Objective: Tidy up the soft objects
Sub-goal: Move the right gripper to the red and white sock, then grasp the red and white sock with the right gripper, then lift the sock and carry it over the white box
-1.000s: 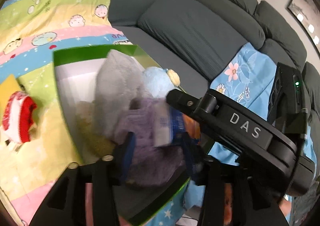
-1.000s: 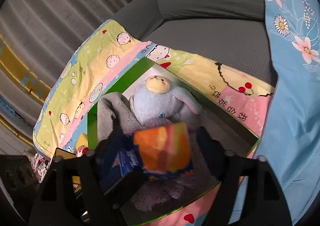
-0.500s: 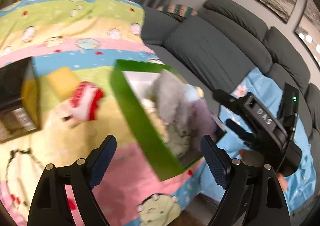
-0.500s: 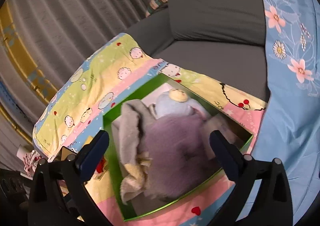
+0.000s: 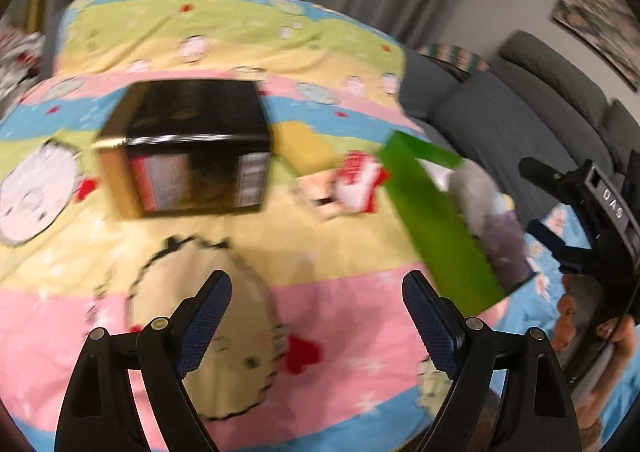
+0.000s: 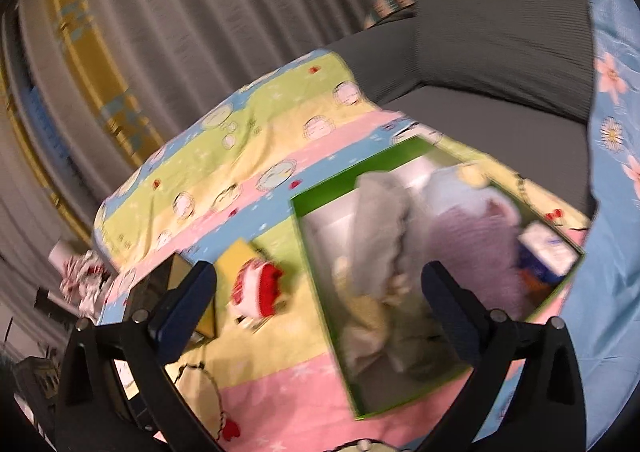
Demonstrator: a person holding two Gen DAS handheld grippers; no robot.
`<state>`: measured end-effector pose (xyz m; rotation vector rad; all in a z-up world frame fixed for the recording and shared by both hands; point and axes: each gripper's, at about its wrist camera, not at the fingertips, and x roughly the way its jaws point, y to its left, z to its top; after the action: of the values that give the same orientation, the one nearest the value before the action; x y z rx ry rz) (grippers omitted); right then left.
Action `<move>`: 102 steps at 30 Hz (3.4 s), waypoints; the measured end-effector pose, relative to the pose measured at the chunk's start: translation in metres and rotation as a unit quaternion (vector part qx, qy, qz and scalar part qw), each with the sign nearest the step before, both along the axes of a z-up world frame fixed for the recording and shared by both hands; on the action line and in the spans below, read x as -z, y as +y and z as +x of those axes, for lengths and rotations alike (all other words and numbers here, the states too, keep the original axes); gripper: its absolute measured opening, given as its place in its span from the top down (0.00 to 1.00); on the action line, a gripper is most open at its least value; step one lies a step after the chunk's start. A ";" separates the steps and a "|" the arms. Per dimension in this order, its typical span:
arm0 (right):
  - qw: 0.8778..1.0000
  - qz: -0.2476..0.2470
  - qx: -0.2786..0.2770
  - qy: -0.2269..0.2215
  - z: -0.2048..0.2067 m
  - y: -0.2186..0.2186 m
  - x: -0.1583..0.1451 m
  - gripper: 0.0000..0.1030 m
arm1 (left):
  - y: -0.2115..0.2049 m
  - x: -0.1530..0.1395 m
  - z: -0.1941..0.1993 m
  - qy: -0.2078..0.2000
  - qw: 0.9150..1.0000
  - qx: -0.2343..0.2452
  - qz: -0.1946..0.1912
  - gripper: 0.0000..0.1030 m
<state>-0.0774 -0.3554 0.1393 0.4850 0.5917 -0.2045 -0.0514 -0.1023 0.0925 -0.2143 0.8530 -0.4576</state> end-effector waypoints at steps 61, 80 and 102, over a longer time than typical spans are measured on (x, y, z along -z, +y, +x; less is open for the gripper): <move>0.935 0.052 -0.296 0.189 0.077 0.163 0.094 0.28 | 0.052 0.055 -0.002 0.066 0.996 -0.030 -0.048 0.28; 0.977 0.085 -0.182 0.077 0.049 0.082 0.033 0.62 | -0.042 -0.013 0.013 -0.038 0.987 0.122 -0.098 0.65; 0.990 0.111 0.025 0.080 -0.003 -0.052 0.036 0.60 | -0.183 -0.015 0.018 0.014 0.951 0.291 -0.105 0.65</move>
<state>-0.0808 -0.4070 0.1037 0.7044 0.7637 -0.2276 -0.0331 -0.2853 0.1073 -0.1617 0.8909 -1.1049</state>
